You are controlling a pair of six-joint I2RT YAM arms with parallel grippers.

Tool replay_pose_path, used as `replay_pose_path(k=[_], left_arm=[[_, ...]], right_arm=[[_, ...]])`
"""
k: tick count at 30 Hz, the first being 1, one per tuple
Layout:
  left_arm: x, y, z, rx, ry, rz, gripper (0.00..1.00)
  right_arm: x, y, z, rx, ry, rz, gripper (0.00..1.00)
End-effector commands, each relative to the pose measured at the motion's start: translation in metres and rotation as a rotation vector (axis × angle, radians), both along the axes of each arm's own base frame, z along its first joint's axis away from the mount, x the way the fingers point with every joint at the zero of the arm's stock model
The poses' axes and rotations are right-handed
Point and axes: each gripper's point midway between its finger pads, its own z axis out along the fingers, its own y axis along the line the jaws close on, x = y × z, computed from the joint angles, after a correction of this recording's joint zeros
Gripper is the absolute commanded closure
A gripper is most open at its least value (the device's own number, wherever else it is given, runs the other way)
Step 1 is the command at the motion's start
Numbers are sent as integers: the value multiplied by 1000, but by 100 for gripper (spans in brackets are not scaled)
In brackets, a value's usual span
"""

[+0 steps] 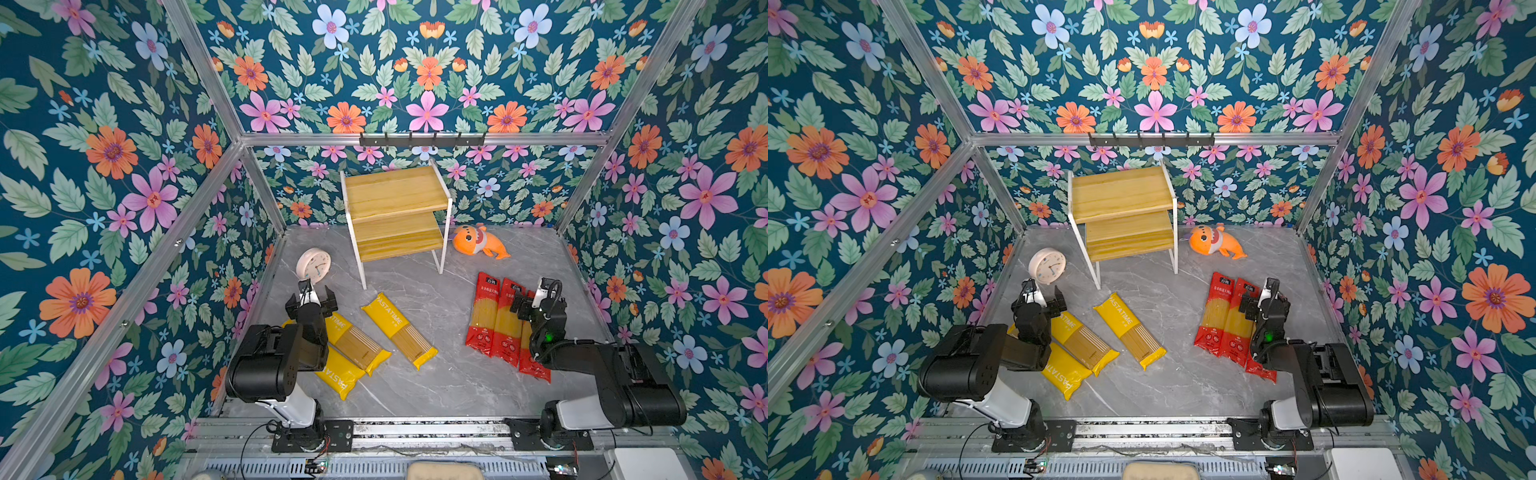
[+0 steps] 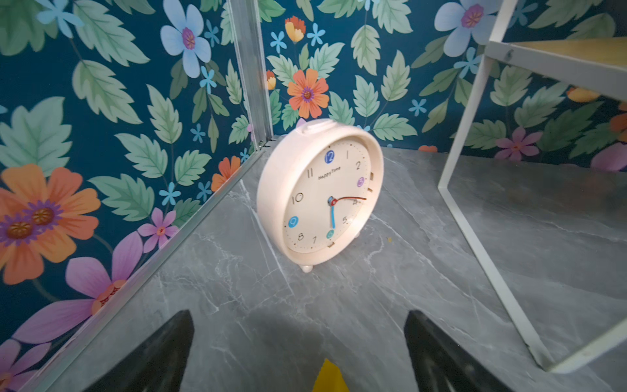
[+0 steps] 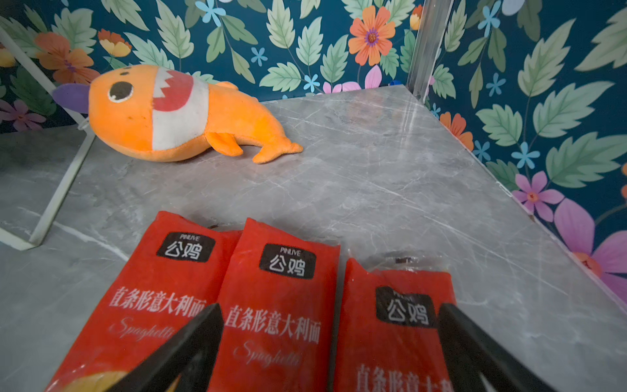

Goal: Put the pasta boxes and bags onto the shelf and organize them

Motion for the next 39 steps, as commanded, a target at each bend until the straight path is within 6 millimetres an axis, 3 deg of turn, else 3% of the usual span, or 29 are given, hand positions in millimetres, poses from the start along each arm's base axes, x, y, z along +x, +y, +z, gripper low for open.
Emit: replay_pose_path(k=[1, 8, 12, 16, 20, 25, 27, 31, 37, 39], left_arm=[[-3, -3, 10, 16, -29, 7, 0], [-15, -4, 28, 46, -105, 39, 0], [-14, -3, 52, 40, -66, 63, 0], [-20, 5, 64, -45, -14, 145, 0], [-33, 9, 70, -172, 22, 206, 0], [-39, -1, 68, -371, 153, 224, 0], [-35, -17, 67, -418, 187, 131, 1], [-33, -59, 63, -535, 242, -55, 22], [-41, -142, 60, -538, 277, -182, 25], [-46, -175, 55, -540, 281, -236, 26]], right_arm=[[2, 13, 13, -37, 34, 60, 1], [-15, 0, 33, -20, 126, -116, 1], [-35, -12, 45, 234, 234, -325, 1], [-32, 35, 50, 464, 288, -77, 6], [-43, 52, 45, 567, 362, -47, 16], [-58, 76, 34, 601, 512, -12, 19], [-60, 91, 34, 654, 535, 46, 23], [-65, 123, 34, 690, 616, 160, 32], [-72, 177, 20, 676, 764, 311, 49], [-72, 184, 8, 685, 803, 300, 56]])
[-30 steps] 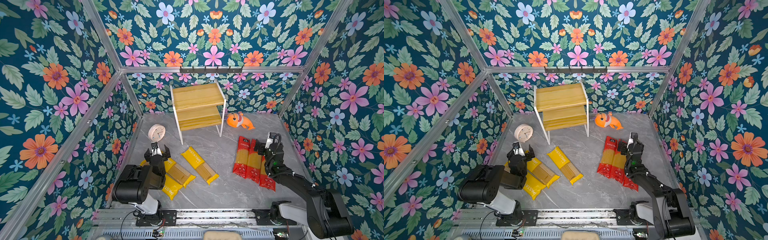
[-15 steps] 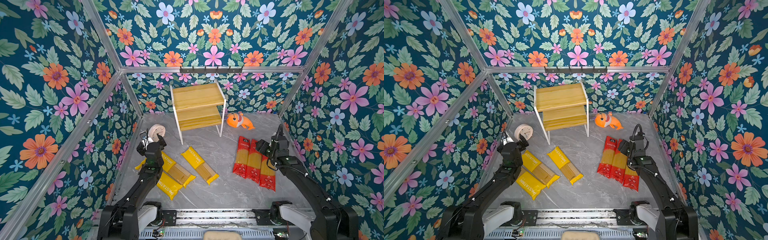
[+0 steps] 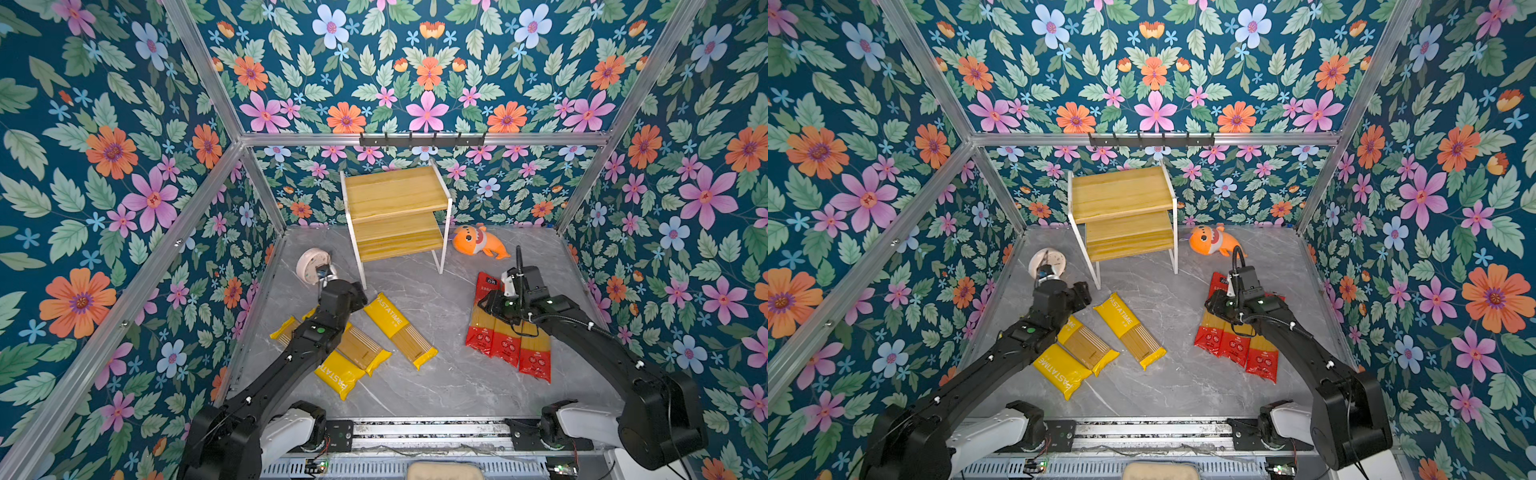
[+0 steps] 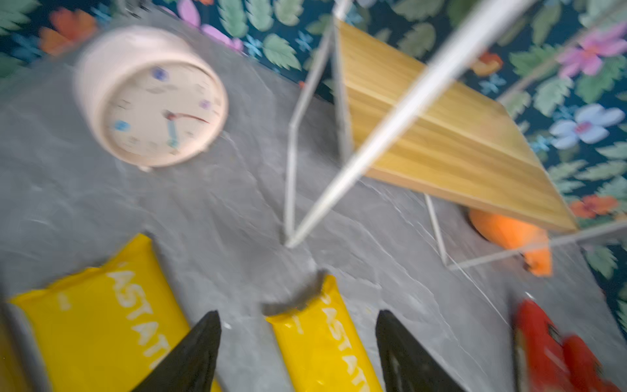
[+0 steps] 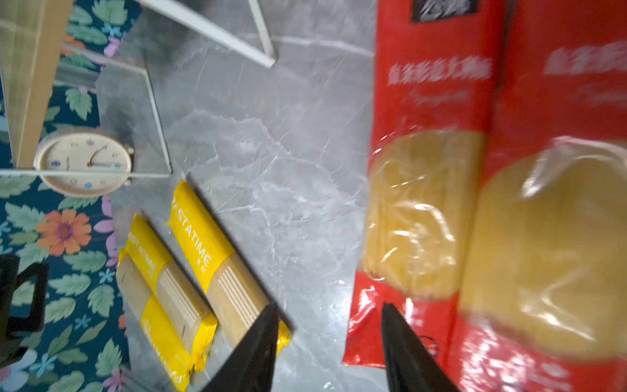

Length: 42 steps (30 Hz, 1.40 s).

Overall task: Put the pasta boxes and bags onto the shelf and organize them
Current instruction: 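Reach both grippers to the nearest red spaghetti bag and grasp it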

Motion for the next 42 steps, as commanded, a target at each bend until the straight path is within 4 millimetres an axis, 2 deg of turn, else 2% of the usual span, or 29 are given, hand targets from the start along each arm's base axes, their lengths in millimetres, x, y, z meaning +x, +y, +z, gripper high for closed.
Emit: replay_pose_path(k=[1, 4, 10, 13, 15, 16, 19, 23, 26, 29, 32, 33, 35, 38, 40, 42], left_arm=[[-7, -36, -6, -39, -17, -12, 26], [-14, -86, -11, -61, -58, -120, 26], [-17, -187, -29, -59, -33, -389, 25], [-17, -213, -41, -86, -15, -458, 25], [-17, -220, -47, -98, -2, -474, 25], [-16, -221, -50, -91, 5, -474, 25], [-16, -221, -53, -80, 10, -476, 25], [-14, -216, -56, -52, 15, -467, 25], [-15, -213, -57, -56, 13, -471, 26], [-20, -221, -56, -72, 5, -528, 29], [-22, -230, -58, -92, 27, -560, 31], [-22, -234, -59, -105, 37, -573, 32], [-24, -246, -60, -134, 58, -613, 33], [-30, -274, -71, -171, 121, -721, 36], [-33, -286, -82, -206, 168, -754, 39], [-35, -291, -90, -228, 197, -769, 41]], right_arm=[[-6, 10, -17, 29, 83, -1, 59], [6, -7, -34, -77, 94, -75, 59], [32, -43, -53, -344, 128, -155, 46], [42, -57, -61, -437, 138, -189, 42], [48, -56, -63, -448, 132, -193, 41], [49, -54, -74, -449, 162, -182, 42], [50, -33, -89, -421, 197, -125, 42], [38, -1, -104, -452, 221, -40, 45], [20, 18, -110, -495, 233, 28, 51], [7, 38, -104, -404, 221, 126, 50], [2, 54, -73, -233, 182, 216, 38], [3, 54, -56, -151, 166, 218, 34], [7, 47, -40, -5, 165, 192, 31], [12, 24, -47, 135, 202, 138, 32], [14, 18, -51, 216, 210, 132, 33], [17, 18, -55, 217, 201, 130, 33]])
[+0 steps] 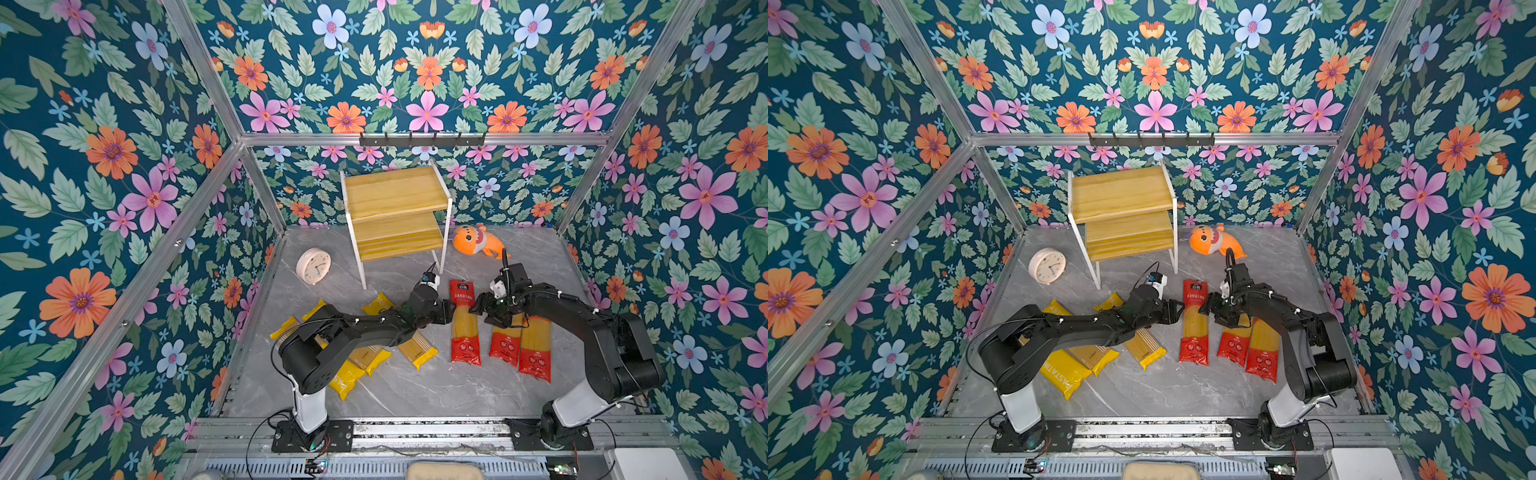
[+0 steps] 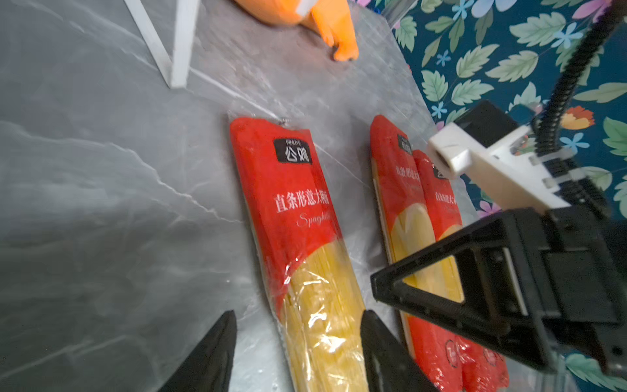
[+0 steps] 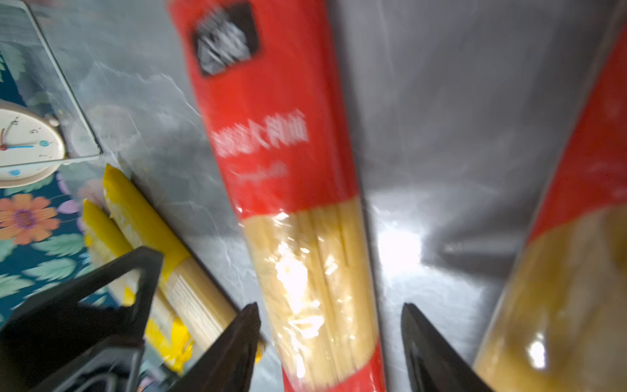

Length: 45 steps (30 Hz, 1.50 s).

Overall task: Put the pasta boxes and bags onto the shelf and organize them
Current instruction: 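Reach both grippers to the nearest red spaghetti bag and grasp it, then lift the red bag upright with both grippers toward the shelf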

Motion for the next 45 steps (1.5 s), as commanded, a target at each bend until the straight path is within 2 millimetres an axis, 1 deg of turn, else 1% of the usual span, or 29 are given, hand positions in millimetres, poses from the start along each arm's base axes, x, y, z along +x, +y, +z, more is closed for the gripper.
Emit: replay_pose_path(k=[1, 3, 4, 7, 11, 13, 17, 21, 26, 32, 35, 38, 42, 45], left_arm=[[-13, -16, -9, -54, 83, -81, 41], [-16, -19, -18, -56, 110, -95, 43], [-17, -21, -23, -58, 124, -100, 45], [-19, -25, -31, -78, 147, -108, 51], [-19, -23, -38, -69, 158, -108, 55], [-20, -23, -45, -64, 171, -111, 57], [-20, -23, -53, -84, 202, -109, 66], [-14, -15, -55, -103, 214, -90, 73], [-10, -7, -56, -119, 222, -80, 78], [-5, -1, -47, -144, 205, -79, 79], [-3, 0, -38, -162, 194, -84, 77], [0, 7, -25, -191, 185, -97, 74], [-1, 22, -7, -224, 159, -115, 70], [-3, 28, 8, -231, 125, -136, 66]], right_arm=[[6, 20, 13, 148, -46, 59, 33], [12, 19, 4, 138, -45, 43, 33], [13, 19, -4, 134, -30, 36, 33], [16, 15, -22, 102, -14, 22, 35], [17, 5, -34, 41, -15, 17, 36], [19, 8, -35, 62, -31, 27, 36], [21, 19, -35, 129, -50, 69, 38], [19, 35, -25, 240, -96, 130, 45], [18, 42, -15, 306, -146, 157, 55], [19, 45, -8, 331, -192, 162, 71], [21, 45, -5, 338, -212, 150, 77], [22, 43, 2, 341, -254, 133, 83], [21, 43, 12, 349, -307, 128, 89], [21, 42, 32, 362, -400, 131, 93]])
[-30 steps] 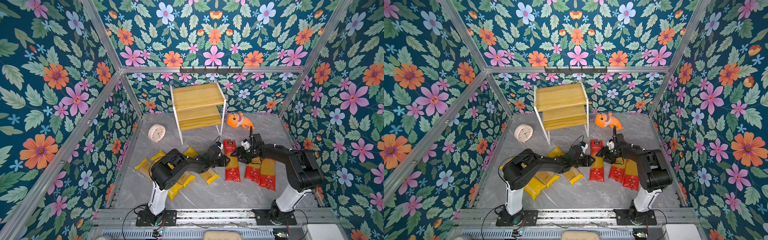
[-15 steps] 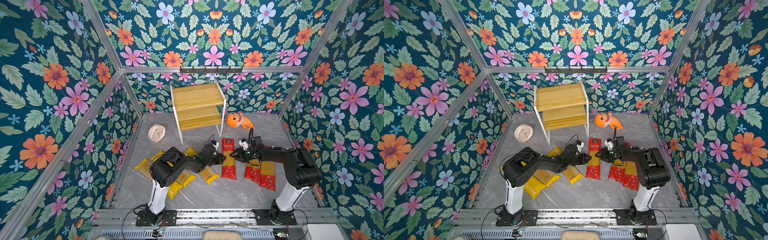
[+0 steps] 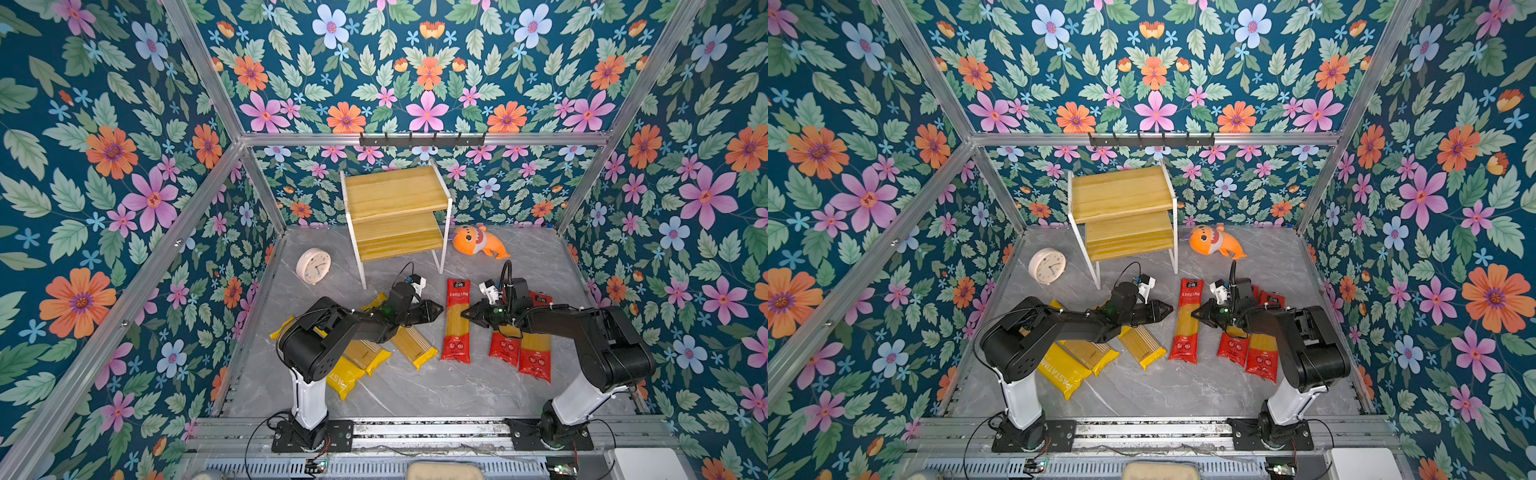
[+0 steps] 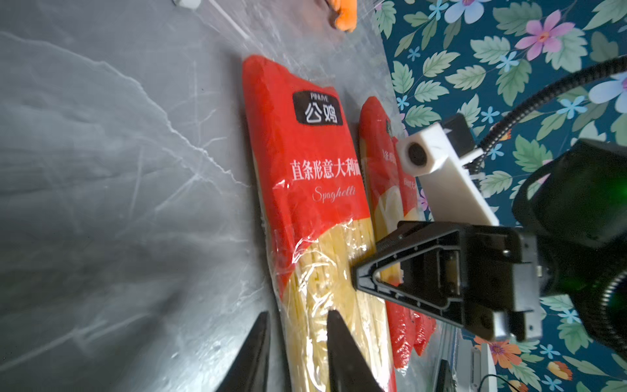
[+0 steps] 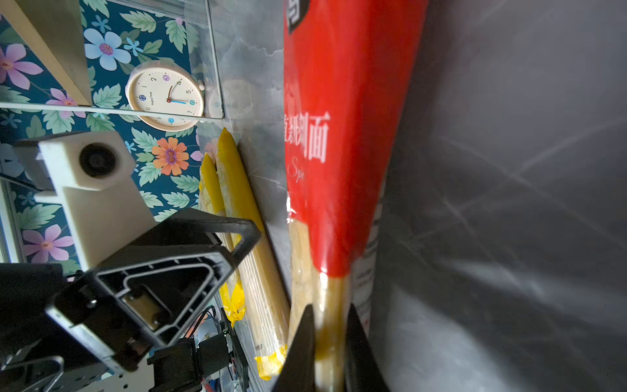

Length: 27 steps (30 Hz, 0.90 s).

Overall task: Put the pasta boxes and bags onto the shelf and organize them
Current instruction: 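Lift the red bag upright with both grippers toward the shelf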

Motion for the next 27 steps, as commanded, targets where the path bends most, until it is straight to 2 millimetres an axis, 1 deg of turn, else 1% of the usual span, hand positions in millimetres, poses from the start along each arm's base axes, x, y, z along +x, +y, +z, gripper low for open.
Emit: replay_pose_path(k=[1, 3, 5, 7, 8, 11, 16, 19, 21, 23, 27], left_arm=[[-6, -1, 22, -35, -67, -59, 64], [-9, 2, 36, -50, -120, -73, 59], [-12, 8, 52, -60, -201, -71, 52], [-13, 19, 69, -68, -306, -46, 46], [-14, 22, 74, -71, -339, -45, 43], [-22, 24, 89, -80, -427, -85, 38], [-35, 20, 118, -157, -509, -162, 30], [-38, 13, 130, -184, -532, -214, 28], [-40, 8, 137, -205, -541, -241, 28], [-40, 4, 146, -224, -552, -259, 28], [-49, 4, 164, -271, -598, -296, 29]], right_arm=[[13, 4, 36, 55, -184, 1, 94], [13, 4, 49, 69, -249, -5, 96], [12, 3, 69, 92, -350, -10, 97], [10, 2, 92, 118, -461, -18, 100], [8, 2, 101, 124, -502, -19, 100], [1, 2, 131, 134, -623, 7, 100], [-19, 6, 188, 146, -830, 89, 100], [-30, 14, 217, 146, -919, 159, 100], [-38, 22, 232, 154, -958, 214, 100], [-45, 31, 243, 168, -983, 269, 100], [-50, 44, 260, 186, -1021, 317, 100]])
